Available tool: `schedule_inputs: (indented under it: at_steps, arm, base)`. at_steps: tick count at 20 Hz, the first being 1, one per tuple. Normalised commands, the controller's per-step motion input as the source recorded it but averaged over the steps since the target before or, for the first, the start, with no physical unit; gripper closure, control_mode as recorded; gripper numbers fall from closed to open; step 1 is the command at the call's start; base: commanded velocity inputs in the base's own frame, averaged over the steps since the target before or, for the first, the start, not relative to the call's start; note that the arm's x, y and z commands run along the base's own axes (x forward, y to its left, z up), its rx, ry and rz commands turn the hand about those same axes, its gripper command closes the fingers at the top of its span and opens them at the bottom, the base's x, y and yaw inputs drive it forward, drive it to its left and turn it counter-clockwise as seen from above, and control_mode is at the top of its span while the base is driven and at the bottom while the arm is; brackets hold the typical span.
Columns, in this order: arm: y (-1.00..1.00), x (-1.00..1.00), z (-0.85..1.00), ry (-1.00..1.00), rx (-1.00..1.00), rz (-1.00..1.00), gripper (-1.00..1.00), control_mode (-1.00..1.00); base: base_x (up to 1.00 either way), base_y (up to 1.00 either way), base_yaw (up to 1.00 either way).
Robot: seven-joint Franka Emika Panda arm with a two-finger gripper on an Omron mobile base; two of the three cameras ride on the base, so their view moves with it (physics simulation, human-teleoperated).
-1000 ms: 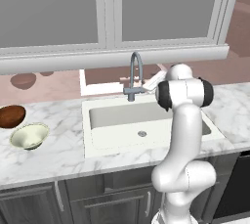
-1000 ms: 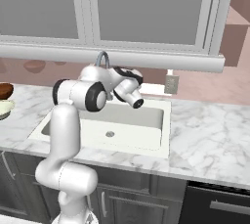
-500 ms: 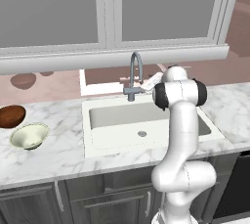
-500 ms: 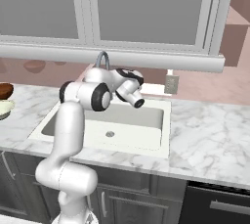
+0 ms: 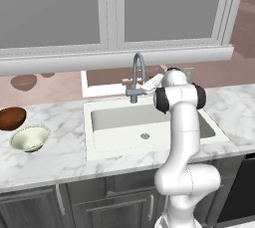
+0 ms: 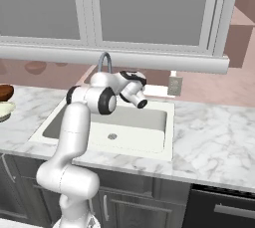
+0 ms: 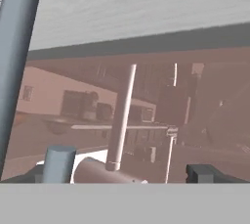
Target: Rinse each bowl for a few seconds and place them down in the sink or on the counter.
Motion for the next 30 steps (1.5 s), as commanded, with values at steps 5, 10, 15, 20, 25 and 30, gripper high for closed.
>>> schedule_inputs:
  at_steps: [5, 10, 15, 20, 25, 30]
  arm:
    - [0.0, 0.35, -0.22, 0.02, 0.04, 0.0, -1.0, -1.0]
    - [-0.04, 0.29, -0.18, 0.02, 0.03, 0.0, -1.0, -1.0]
    - [-0.07, 0.21, -0.19, 0.02, 0.02, 0.0, -1.0, -1.0]
    - [-0.06, 0.05, -0.33, 0.04, 0.0, -0.03, 1.0, -1.0]
    - [-0.22, 0.0, -0.41, 0.02, 0.0, -0.02, 1.0, -1.0]
    - [-0.27, 0.0, -0.54, 0.0, 0.0, -0.02, 1.0, -1.0]
  base:
    - [0.0, 0.0, 0.0]
    - [0.0, 0.0, 0.0]
    - [0.0, 0.0, 0.0]
    - [0.0, 0.0, 0.0]
    - [0.0, 0.0, 0.0]
    - [0.0, 0.0, 0.0]
